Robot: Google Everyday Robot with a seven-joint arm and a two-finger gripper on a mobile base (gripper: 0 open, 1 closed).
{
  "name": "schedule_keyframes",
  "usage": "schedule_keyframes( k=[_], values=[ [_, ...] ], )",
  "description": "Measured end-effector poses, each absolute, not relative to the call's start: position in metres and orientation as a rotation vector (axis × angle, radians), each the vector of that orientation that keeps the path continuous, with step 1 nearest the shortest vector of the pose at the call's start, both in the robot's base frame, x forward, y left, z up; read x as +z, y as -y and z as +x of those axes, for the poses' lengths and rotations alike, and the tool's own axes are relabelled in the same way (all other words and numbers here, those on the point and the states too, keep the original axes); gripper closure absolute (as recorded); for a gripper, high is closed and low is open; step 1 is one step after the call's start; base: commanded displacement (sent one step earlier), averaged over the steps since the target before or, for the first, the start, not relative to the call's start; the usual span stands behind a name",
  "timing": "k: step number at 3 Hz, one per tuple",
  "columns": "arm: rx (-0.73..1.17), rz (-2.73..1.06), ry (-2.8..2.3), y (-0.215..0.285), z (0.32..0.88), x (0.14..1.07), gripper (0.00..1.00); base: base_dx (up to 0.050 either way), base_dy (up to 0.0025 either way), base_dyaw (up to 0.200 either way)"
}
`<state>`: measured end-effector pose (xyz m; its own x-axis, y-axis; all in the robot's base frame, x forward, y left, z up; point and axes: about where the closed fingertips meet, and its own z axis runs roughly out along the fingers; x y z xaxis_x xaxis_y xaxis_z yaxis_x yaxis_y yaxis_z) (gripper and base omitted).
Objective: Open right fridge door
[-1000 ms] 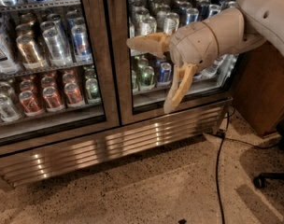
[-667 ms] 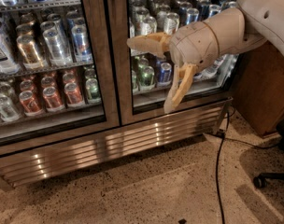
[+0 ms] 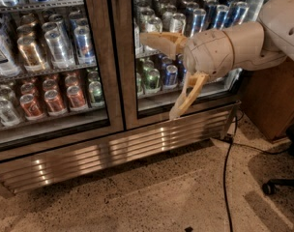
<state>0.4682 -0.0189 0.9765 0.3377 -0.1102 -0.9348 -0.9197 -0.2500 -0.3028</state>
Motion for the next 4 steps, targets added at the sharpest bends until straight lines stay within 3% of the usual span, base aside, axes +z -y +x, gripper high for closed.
schedule_keyframes(
  k=[2,3,4],
  values=[
    [1.099,-1.618,-0.966,0.016,0.474,0.983,0.0,0.0,0.0,0.0],
    [1.228,-1.561,-1.031,0.014,0.485,0.998,0.0,0.0,0.0,0.0],
    [1.228,-1.561,-1.031,0.014,0.485,0.998,0.0,0.05,0.0,0.0]
  ],
)
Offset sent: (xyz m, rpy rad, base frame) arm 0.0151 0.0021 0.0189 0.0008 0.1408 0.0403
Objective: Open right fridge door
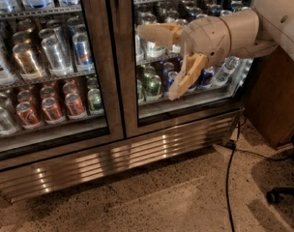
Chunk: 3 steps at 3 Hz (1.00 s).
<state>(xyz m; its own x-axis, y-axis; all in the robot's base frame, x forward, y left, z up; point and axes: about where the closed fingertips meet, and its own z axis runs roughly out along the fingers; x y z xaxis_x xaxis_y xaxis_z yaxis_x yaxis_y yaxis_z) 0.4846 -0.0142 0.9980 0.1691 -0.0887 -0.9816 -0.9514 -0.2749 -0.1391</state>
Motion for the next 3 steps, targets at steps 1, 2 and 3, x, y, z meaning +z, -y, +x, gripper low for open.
schedule_keyframes(
  k=[1,2,3],
  values=[
    [1.228,-1.561,-1.031,0.0142,0.4846,0.998,0.0,0.05,-0.00001,0.0],
    [1.228,-1.561,-1.031,0.0142,0.4846,0.998,0.0,0.05,-0.00003,-0.002],
    [1.228,-1.561,-1.031,0.0142,0.4847,0.998,0.0,0.05,0.0,0.0]
  ],
)
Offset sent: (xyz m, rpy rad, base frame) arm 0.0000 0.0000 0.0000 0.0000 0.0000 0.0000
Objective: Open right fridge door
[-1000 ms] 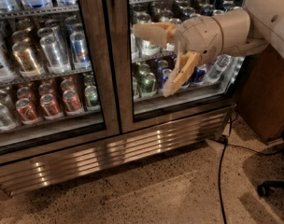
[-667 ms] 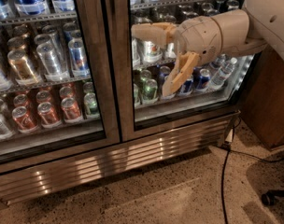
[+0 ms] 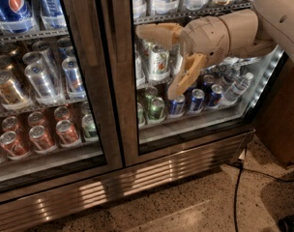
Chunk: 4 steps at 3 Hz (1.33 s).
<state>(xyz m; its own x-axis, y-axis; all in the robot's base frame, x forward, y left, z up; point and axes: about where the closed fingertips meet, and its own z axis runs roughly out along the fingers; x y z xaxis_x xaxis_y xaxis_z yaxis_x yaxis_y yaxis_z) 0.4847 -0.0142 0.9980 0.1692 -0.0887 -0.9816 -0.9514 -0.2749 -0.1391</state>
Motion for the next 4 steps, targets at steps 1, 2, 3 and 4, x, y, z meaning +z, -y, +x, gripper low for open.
schedule_keyframes(
  k=[1,2,3,4],
  values=[
    [1.228,-1.56,-1.031,0.014,0.485,0.998,0.0,0.0,0.0,0.0],
    [1.193,-1.531,-1.069,0.016,0.507,1.006,0.0,0.0,0.0,0.0],
    [1.167,-1.519,-1.081,0.012,0.508,1.006,0.0,0.0,0.0,0.0],
    [1.152,-1.541,-1.076,0.008,0.518,1.015,0.0,0.0,0.0,0.0]
  ],
)
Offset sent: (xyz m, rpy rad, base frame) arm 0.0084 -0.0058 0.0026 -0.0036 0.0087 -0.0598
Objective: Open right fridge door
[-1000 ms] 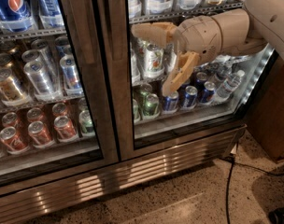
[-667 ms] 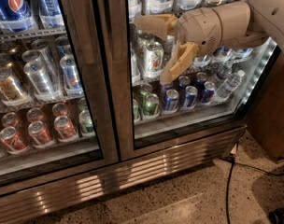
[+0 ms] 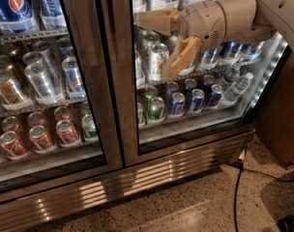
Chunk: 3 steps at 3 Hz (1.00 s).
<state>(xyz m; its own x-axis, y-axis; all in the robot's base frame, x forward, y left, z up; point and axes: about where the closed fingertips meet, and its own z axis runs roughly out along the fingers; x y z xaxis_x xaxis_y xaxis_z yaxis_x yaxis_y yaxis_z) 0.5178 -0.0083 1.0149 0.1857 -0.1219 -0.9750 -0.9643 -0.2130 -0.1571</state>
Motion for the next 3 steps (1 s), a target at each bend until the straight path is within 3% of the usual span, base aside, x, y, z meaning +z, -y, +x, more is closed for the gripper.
schedule_keyframes(
  k=[1,2,3],
  values=[
    [1.152,-1.541,-1.076,0.0082,0.5178,1.0149,0.0,0.0,-0.00001,0.196],
    [1.152,-1.541,-1.076,0.0082,0.5178,1.0149,0.0,0.0,0.0,0.0],
    [1.152,-1.541,-1.076,0.0082,0.5178,1.0149,0.19,0.0,0.0,0.0]
  ],
)
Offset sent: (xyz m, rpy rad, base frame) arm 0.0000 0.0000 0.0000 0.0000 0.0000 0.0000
